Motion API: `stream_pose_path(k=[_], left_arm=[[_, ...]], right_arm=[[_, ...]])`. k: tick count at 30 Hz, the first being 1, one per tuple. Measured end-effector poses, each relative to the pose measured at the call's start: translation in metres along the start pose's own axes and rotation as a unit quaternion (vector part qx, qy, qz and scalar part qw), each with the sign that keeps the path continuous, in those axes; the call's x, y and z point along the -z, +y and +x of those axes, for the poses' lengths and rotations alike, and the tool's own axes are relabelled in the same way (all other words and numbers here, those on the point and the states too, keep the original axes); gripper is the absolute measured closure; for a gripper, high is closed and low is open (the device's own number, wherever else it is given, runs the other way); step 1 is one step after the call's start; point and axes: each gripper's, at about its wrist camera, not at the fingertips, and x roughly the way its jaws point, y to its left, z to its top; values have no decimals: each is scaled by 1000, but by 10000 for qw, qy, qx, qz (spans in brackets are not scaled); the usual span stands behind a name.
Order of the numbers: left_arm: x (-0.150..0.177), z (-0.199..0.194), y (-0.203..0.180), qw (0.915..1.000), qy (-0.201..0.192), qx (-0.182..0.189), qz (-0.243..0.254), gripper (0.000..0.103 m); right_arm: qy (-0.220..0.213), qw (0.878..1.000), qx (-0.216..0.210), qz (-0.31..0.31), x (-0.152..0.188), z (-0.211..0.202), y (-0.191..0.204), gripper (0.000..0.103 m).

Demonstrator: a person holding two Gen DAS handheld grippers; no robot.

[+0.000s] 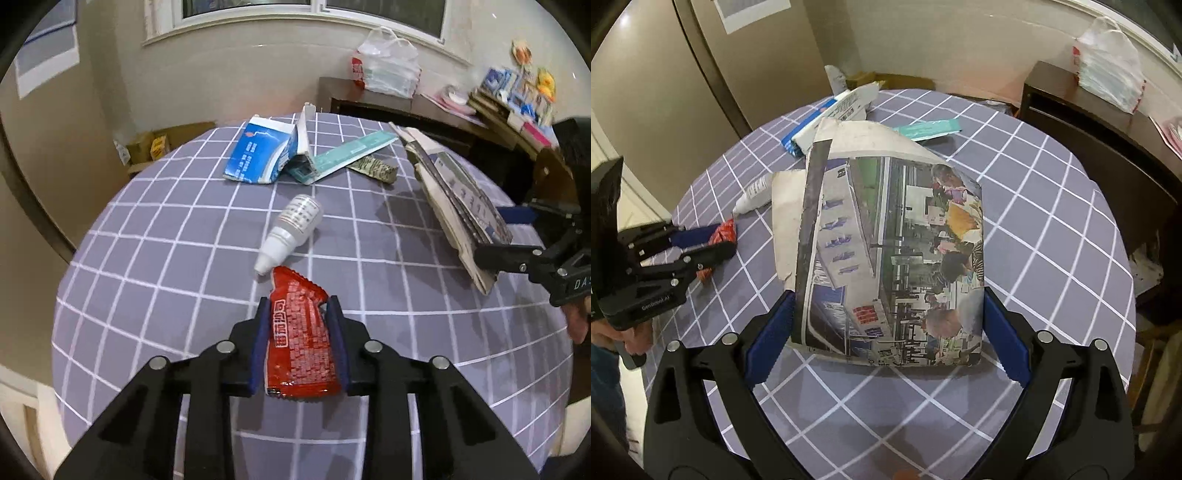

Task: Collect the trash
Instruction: 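Grasp the folded newspaper with the right tool while the left tool grasps the red wrapper, then carry both items to the wastebasket and open both tools to drop them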

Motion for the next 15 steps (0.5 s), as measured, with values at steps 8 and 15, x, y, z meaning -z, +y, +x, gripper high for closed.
stream_pose_path(k=[8,15], left_arm=[[8,-18,-21,9994,-149,92,-299,74],[-17,-38,-57,9984,-527,118,-162,74]], right_arm=[[-263,9995,-61,158,7,-24,-7,9],[-543,9977,-4,413,16,-53,-27,9]])
